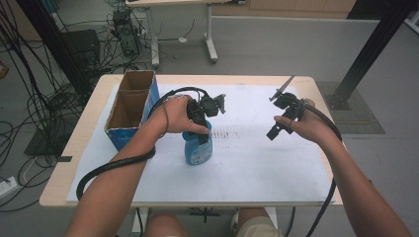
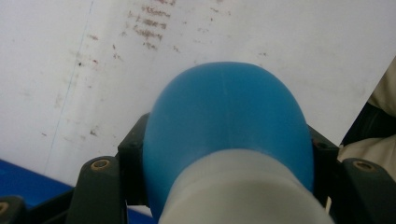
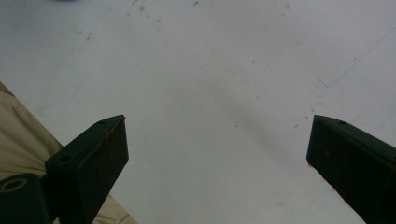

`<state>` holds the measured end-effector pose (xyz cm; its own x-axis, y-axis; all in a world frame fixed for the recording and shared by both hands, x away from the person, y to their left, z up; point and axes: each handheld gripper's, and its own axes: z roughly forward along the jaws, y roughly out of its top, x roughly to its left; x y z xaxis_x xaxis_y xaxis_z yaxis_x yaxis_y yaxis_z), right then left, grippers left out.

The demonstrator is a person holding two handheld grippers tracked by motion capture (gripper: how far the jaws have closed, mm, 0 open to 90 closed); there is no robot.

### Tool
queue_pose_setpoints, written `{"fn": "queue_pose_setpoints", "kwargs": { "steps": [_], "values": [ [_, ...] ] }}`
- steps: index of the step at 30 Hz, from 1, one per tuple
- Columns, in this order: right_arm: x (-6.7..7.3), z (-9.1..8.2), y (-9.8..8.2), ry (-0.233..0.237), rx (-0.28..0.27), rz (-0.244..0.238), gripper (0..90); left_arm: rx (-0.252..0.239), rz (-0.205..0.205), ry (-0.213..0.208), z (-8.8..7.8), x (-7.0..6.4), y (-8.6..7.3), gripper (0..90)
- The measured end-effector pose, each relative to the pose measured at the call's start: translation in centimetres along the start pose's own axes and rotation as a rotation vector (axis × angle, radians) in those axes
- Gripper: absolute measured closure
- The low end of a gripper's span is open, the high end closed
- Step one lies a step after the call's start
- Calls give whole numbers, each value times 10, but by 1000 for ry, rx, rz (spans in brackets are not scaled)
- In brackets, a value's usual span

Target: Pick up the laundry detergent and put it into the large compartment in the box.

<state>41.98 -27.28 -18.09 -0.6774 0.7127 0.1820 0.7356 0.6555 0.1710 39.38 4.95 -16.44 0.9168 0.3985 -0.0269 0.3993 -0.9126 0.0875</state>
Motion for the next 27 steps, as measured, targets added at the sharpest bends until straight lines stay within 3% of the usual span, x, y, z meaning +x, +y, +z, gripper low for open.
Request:
{"fn": "queue_pose_setpoints", "kwargs": {
  "steps": [19, 21, 22, 27],
  "values": [
    [1, 0, 2, -2, 4, -3, 55, -3, -1, 2, 0, -1, 0, 373],
    [1, -1, 2, -2, 4, -2, 55, 8, 13, 5, -1, 0, 1, 373],
    [2, -1, 2, -1, 4, -1, 55, -1, -2, 1, 0, 0, 0, 373],
    [1, -1, 1, -3, 3, -2, 55, 0, 0, 1, 0, 0, 0, 373]
  ]
}}
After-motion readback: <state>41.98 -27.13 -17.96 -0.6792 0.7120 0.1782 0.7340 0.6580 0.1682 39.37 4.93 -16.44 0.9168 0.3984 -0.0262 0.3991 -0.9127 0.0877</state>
